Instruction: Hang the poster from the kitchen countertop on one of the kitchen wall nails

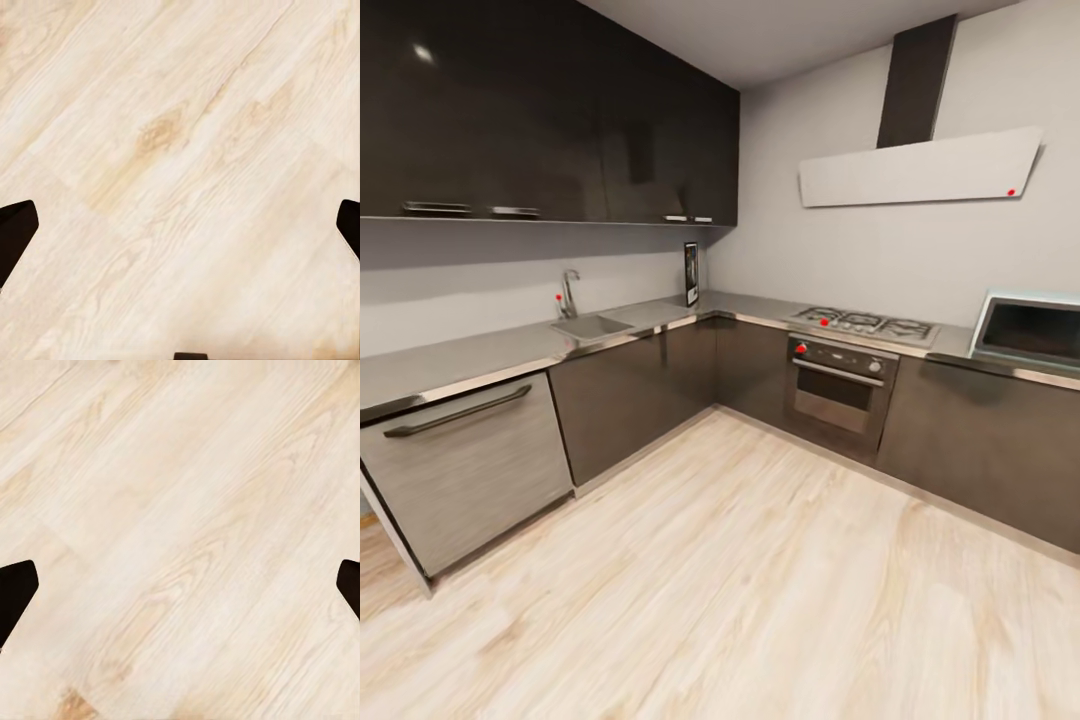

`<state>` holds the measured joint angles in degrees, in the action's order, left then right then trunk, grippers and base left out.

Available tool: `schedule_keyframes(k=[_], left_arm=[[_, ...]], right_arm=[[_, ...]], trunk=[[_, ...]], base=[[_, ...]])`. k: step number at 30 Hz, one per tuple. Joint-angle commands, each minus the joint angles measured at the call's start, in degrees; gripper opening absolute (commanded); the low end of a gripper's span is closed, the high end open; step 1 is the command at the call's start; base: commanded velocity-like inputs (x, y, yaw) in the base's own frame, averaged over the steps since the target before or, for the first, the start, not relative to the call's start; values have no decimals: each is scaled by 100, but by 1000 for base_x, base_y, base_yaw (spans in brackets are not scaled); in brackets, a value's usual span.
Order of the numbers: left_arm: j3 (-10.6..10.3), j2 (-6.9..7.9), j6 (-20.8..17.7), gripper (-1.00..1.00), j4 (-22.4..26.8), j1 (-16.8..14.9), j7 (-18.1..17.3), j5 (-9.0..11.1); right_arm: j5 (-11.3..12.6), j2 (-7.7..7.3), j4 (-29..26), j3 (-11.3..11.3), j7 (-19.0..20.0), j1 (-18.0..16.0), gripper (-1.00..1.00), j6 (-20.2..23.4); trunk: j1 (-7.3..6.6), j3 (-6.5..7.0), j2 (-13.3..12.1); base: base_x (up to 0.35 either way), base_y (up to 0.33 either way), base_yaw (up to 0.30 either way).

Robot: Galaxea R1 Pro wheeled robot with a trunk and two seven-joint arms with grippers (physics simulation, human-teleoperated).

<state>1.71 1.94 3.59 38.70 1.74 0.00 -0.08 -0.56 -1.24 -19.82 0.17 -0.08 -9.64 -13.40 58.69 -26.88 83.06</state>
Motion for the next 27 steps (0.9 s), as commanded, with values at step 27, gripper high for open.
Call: schedule_keyframes(k=[27], left_arm=[[4, -1, 18, 100, 6, 2, 0, -1]], right_arm=[[-6, 1, 5, 9, -1, -3, 100, -20]], trunk=[[4, -5, 2]], base=[[337, 0, 0]])
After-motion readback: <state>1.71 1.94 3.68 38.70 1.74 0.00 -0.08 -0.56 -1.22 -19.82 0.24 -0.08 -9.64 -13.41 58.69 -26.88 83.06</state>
